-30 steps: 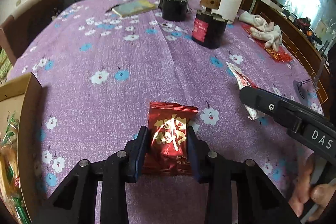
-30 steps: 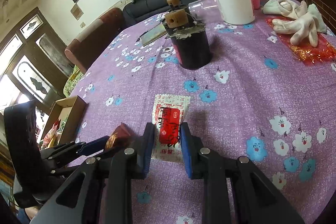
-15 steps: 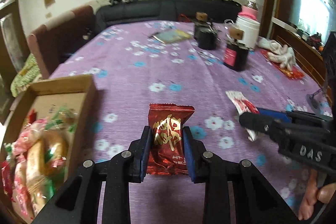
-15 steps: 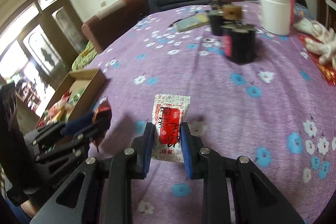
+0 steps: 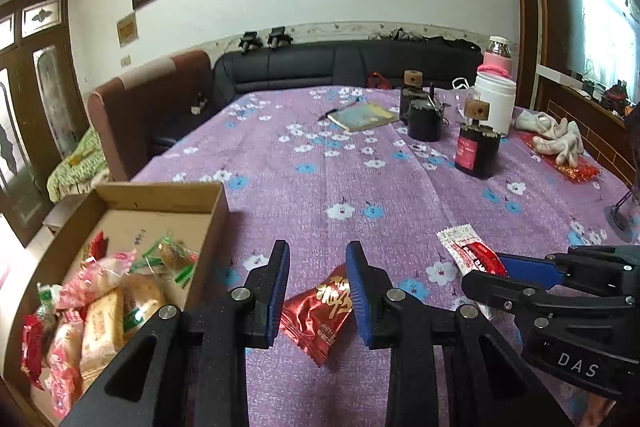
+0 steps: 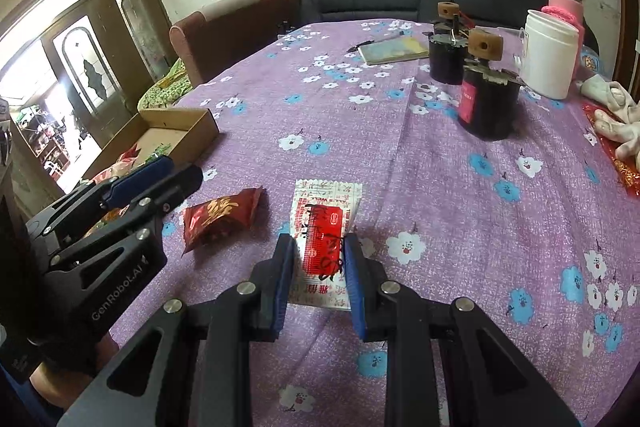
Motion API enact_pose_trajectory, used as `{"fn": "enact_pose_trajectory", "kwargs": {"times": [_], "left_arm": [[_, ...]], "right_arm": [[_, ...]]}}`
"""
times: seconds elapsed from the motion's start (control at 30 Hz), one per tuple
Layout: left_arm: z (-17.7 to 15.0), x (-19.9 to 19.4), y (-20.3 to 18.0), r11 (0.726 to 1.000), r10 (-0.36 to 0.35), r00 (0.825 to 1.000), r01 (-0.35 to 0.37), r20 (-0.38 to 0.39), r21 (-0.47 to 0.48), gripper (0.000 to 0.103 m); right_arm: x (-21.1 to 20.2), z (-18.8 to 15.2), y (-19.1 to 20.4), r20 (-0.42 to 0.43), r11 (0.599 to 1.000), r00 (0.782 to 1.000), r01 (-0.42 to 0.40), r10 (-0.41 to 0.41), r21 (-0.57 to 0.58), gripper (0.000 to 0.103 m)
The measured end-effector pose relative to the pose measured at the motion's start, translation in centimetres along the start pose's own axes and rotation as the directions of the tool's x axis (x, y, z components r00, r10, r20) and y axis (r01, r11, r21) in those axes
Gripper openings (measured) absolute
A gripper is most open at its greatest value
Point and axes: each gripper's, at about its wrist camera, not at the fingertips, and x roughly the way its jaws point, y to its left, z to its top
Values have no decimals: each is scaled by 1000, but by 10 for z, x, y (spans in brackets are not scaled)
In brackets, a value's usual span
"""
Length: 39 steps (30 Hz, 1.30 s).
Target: Organize snacks
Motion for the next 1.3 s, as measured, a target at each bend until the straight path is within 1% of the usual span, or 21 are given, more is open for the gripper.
{"fn": "enact_pose_trajectory", "kwargs": {"times": [0.07,0.2,0.23,0.27,0.33,0.4,0.5,0.57,0.63,0.7,0.73,0.8,0.83,0.87,0.93,1.03,1.07,1.1,1.13,1.3], "left_arm": [[1,1,3,1000,-15,1000,15,-14,-16,31],[3,5,21,991,-63,997,57,-45,-120,33],[2,9,25,988,-71,996,62,-59,-143,35],[2,13,30,984,-79,994,66,-78,-165,43],[-1,24,35,975,-110,985,82,-132,-205,52],[-4,29,38,972,-110,981,73,-158,-224,53],[-7,35,34,972,-120,975,78,-184,-221,55],[-7,37,25,980,-110,975,74,-192,-186,65],[-7,35,15,989,-96,978,72,-187,-130,65],[-7,32,8,992,-102,978,88,-182,-87,75],[-8,33,4,993,-107,976,95,-191,-70,78],[-9,34,-4,992,-127,969,122,-213,-38,78],[-10,34,-8,992,-127,967,125,-221,-22,77],[-10,34,-12,993,-113,968,115,-224,-1,67],[-11,37,-15,996,-83,967,90,-239,21,54],[-10,41,-13,998,-57,966,64,-252,18,49],[-10,42,-12,998,-58,965,64,-255,14,44],[-10,42,-10,998,-56,966,59,-253,7,42],[-10,42,-8,998,-60,967,61,-246,-4,28],[-9,35,-9,998,-54,976,55,-210,2,23]], "right_arm": [[1,0,0,-2,1000,1000,1,-1,0,24],[3,0,-3,-7,1000,1000,0,0,17,24],[3,0,-5,-9,1000,1000,0,0,23,24],[3,-1,-6,-12,1000,1000,-1,1,29,24],[2,0,-7,-10,999,1000,-7,7,37,24],[0,0,-8,-6,999,1000,-10,10,40,24],[-2,1,-9,1,999,1000,-17,17,50,24],[-1,0,-10,-6,998,1000,-19,19,59,24],[-1,0,-13,-9,997,1000,-27,28,75,24],[-4,0,-14,-3,996,1000,-24,24,82,24],[-4,1,-15,0,996,1000,-22,22,84,24],[-5,1,-17,1,996,1000,-18,18,90,24],[-4,1,-17,-2,996,1000,-15,16,91,24],[-3,0,-17,-5,996,1000,-16,16,92,24],[-3,0,-17,-6,996,1000,-16,16,92,24],[-4,0,-16,-2,996,1000,-17,17,91,24],[-4,0,-16,-1,996,1000,-17,17,90,24],[-4,0,-16,0,996,1000,-18,18,91,24],[-4,0,-16,0,996,1000,-18,18,92,24],[-5,1,-16,4,996,1000,-19,19,90,24]]}}
